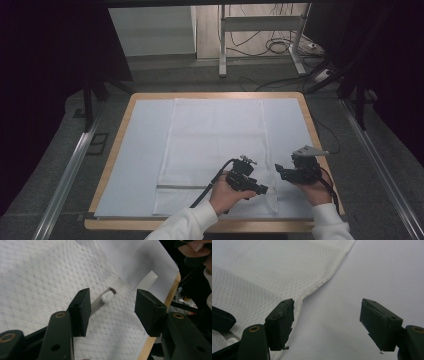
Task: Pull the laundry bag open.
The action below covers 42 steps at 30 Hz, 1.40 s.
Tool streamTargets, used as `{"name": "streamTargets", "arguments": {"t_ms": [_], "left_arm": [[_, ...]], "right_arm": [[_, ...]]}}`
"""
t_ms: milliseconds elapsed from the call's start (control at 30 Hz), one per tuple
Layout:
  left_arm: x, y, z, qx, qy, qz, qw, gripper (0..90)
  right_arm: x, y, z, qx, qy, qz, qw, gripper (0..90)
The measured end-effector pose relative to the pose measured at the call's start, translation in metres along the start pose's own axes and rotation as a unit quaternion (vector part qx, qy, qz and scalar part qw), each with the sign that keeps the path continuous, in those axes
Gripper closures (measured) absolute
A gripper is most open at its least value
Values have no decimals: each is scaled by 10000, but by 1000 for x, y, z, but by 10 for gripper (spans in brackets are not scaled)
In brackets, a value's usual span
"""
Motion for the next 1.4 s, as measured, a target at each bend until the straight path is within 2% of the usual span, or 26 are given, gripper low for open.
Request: {"name": "streamTargets", "arguments": {"t_ms": [300,400,867,967,1200,1400], "left_arm": [[-7,-1,0,-15,63,73,10000,517],[-8,-1,0,-26,95,85,9999,559],[-15,6,-2,138,130,175,9997,698],[-18,6,-2,155,137,135,9997,725],[-21,7,-2,73,143,34,9999,800],[-22,8,-3,26,169,90,9998,827]], "right_arm": [[0,0,0,20,-10,35,10000,269],[1,0,0,5,-11,42,10000,269],[2,-3,1,-44,-45,178,9998,270],[2,-3,1,-84,-51,212,9997,271],[2,-3,0,-85,-45,224,9997,272],[2,-2,0,-86,-32,218,9997,271]]}}
Point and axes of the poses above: each handheld gripper's, and its own axes: x roughly backward along the jaws, z roughly out of its underside, y roughly to its left, the point moved 1 cm from there along -x, roughly forward along the jaws, and after that the axes turned 9 degrees about x, right-handed, at the moved point
